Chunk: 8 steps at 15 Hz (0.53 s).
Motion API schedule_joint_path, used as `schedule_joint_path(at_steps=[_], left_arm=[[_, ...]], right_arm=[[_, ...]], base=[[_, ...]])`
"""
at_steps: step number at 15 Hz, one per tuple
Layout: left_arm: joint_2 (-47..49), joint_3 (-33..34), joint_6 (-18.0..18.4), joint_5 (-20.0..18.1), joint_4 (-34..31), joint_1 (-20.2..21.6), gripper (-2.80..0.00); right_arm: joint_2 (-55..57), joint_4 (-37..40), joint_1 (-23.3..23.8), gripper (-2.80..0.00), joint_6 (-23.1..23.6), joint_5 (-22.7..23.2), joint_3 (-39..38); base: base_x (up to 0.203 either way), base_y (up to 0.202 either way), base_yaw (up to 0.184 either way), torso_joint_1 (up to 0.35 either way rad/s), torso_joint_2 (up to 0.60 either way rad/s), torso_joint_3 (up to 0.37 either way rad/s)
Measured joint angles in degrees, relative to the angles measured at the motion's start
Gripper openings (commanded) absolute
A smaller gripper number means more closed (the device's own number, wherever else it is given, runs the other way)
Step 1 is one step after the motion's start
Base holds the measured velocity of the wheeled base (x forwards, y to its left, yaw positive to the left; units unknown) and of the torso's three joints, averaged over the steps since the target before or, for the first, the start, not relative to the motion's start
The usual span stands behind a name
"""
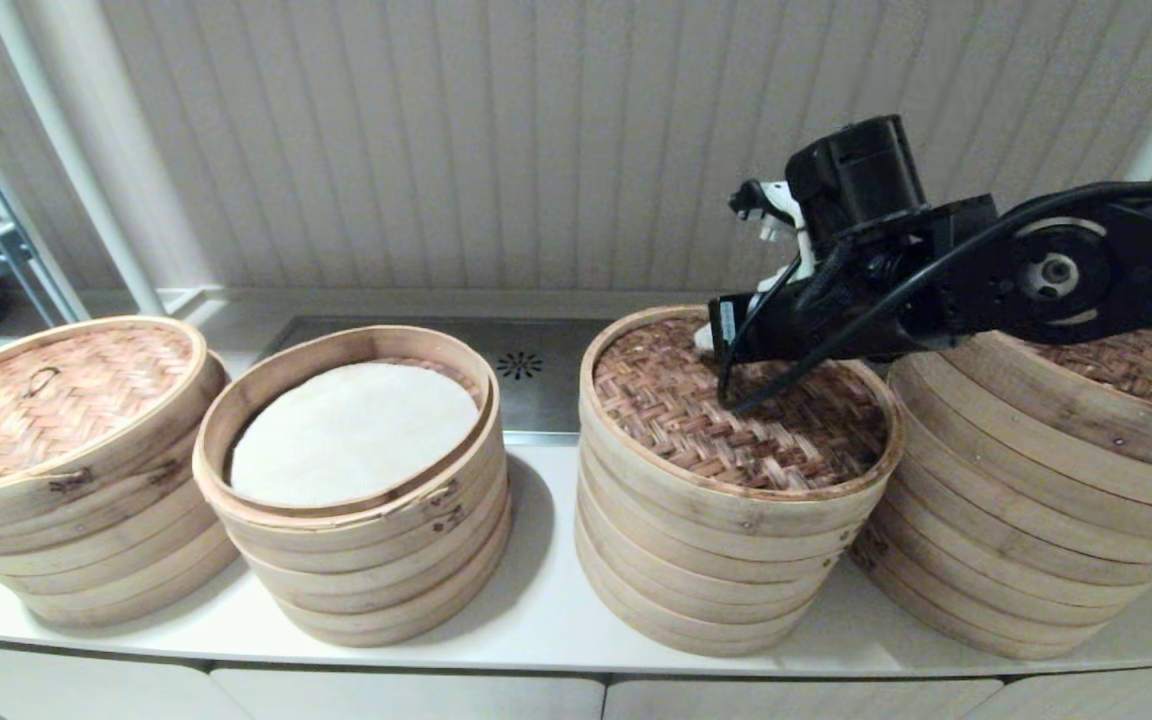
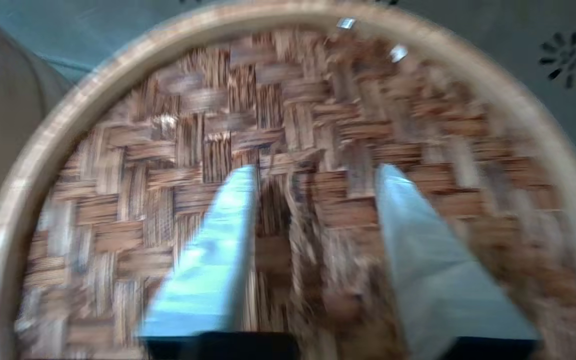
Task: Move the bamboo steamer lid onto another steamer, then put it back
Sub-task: Put the steamer, then pick up the steamer
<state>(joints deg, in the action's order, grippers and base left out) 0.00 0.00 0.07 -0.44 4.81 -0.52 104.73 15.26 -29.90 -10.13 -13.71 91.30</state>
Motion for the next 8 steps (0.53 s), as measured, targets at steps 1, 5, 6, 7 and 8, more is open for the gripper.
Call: schedule_joint_path(at_steps=[1, 5, 6, 7, 8], left_arm=[[0.0, 0.0, 0.0, 0.0, 0.0, 0.0, -2.80], [0.0, 0.0, 0.0, 0.0, 0.0, 0.0, -2.80], [0.0, 0.0, 0.0, 0.0, 0.0, 0.0, -2.80], [0.0, 0.0, 0.0, 0.0, 0.0, 0.0, -2.80], [0.0, 0.0, 0.0, 0.0, 0.0, 0.0, -2.80]], right_arm=[[-1.5, 0.1, 0.0, 0.00, 0.0, 0.0, -0.2], [-12.7, 1.1, 0.3, -2.80, 0.9, -1.1, -4.8], [-16.8, 1.4, 0.4, -2.80, 1.4, -1.6, -7.5], [-21.1, 1.7, 0.8, -2.80, 2.0, -2.0, -10.6], [-25.4, 2.1, 1.5, -2.80, 2.7, -2.3, -13.7]], base=[[0.000, 0.000, 0.000, 0.000, 0.00, 0.000], [0.000, 0.000, 0.000, 0.000, 0.00, 0.000], [0.000, 0.000, 0.000, 0.000, 0.00, 0.000], [0.000, 0.000, 0.000, 0.000, 0.00, 0.000], [0.000, 0.000, 0.000, 0.000, 0.00, 0.000]])
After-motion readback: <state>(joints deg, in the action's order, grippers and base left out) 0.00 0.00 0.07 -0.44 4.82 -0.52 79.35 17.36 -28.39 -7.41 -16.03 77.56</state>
